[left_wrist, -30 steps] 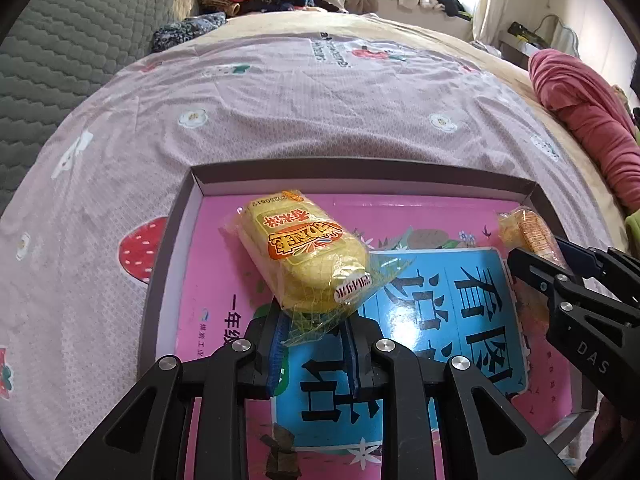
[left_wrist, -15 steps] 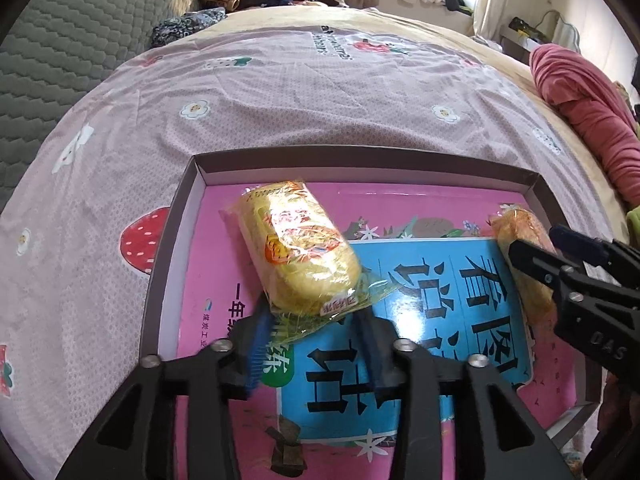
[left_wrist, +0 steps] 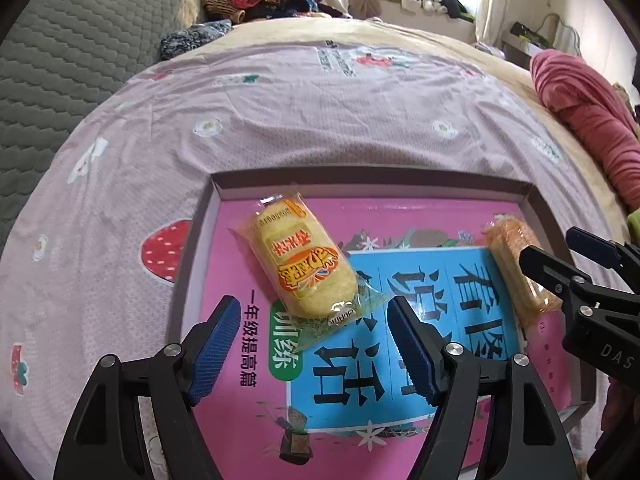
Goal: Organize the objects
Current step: 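Open both grippers to drop the cake and wafer pack onto the book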
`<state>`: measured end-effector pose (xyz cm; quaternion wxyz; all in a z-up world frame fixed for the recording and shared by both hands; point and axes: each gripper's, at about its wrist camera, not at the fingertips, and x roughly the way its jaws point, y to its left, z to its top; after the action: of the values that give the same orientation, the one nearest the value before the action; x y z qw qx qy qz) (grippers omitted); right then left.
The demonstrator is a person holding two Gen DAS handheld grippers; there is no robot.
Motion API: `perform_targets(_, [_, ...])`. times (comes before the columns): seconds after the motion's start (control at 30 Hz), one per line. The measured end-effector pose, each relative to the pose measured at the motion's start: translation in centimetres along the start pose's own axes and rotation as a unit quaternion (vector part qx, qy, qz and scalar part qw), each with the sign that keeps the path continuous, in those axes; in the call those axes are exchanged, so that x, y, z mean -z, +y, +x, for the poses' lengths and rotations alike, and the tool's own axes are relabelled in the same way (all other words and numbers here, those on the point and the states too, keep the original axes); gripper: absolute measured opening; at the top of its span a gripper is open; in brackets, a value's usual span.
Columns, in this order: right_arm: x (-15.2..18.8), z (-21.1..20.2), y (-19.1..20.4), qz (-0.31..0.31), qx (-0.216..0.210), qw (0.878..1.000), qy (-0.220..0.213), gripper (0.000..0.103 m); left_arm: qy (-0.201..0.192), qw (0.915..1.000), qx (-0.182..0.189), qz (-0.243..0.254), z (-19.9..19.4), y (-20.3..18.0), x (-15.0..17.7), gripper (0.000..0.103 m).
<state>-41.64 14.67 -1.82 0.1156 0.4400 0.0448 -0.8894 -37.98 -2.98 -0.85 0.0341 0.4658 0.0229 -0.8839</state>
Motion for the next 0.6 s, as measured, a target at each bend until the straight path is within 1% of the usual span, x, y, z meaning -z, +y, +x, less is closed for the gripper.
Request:
perform_targets(0.2, [0.0,-1.7,-0.2,0.002,0.000,1.000,-0.025,0.080,-0.003,1.0000,-0.001,-0.004,-1.3,0.2,-0.1,0.080])
perform_targets(0.37, [0.1,-3.3,-0.1,0.001,0.004,0.999,-0.045,0.082,-0.011,0.9999,-0.010,-0.001,-2.3,0.1,0.1,0.081])
perform_targets(0.47, [0.0,-4.3,0.2,-0.005,0.010,0.998,-0.057,0.083,-0.021,0.9993,-0.028,0.013,-3.3,-0.3,0.1,0.081])
perform_targets(0.6, [0.2,-5.6,0.4,-0.010,0.017,0.998,-0.067,0.085,-0.040,0.9987,-0.027,0.016,-5.1,-0.5,0.0,0.081])
